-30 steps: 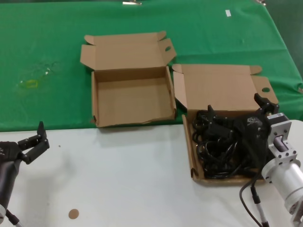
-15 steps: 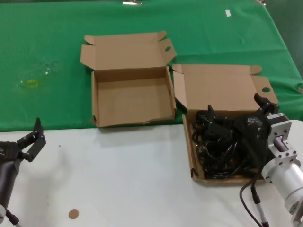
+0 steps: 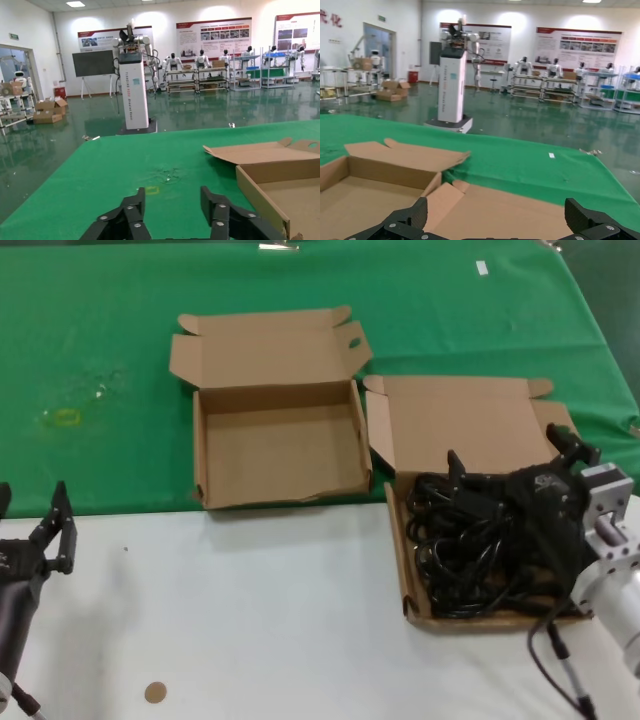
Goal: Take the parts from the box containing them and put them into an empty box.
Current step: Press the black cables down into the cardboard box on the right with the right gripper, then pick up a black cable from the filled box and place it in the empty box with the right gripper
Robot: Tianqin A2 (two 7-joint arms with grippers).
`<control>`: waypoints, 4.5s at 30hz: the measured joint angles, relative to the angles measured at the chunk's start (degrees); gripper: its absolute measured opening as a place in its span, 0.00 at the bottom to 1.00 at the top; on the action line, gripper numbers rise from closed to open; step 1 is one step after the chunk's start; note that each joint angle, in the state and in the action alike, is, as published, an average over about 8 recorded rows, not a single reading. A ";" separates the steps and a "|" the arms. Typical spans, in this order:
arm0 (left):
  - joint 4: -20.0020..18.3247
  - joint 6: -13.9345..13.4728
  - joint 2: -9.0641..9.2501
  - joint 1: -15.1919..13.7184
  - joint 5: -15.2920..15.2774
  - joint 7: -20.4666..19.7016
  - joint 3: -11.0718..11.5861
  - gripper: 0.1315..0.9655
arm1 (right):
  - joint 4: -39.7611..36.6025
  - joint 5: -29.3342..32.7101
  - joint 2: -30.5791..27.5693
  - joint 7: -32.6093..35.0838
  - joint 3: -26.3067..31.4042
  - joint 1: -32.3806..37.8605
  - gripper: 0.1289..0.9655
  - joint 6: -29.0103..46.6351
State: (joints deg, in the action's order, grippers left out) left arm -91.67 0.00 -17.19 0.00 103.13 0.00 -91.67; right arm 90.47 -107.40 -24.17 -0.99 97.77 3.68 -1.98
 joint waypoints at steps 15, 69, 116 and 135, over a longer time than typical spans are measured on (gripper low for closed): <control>0.00 0.00 0.00 0.00 -0.01 -0.02 0.00 0.14 | 5.70 -6.39 -28.78 -4.68 18.47 9.96 1.00 5.75; 0.00 0.00 0.00 0.00 -0.02 -0.02 0.00 0.01 | -30.84 26.52 -19.72 22.27 25.23 47.98 0.81 69.40; 0.00 0.00 0.00 0.00 -0.01 -0.02 0.00 0.01 | -22.24 28.32 -21.05 12.55 23.15 51.64 0.11 78.47; 0.00 0.00 0.00 0.00 -0.01 -0.02 0.00 0.01 | -39.51 33.57 -1.56 12.93 28.22 68.67 0.11 74.41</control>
State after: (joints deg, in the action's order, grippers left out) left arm -91.67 0.00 -17.19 0.00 103.11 -0.02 -91.68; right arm 50.97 -73.83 -25.73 11.94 125.99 72.35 72.43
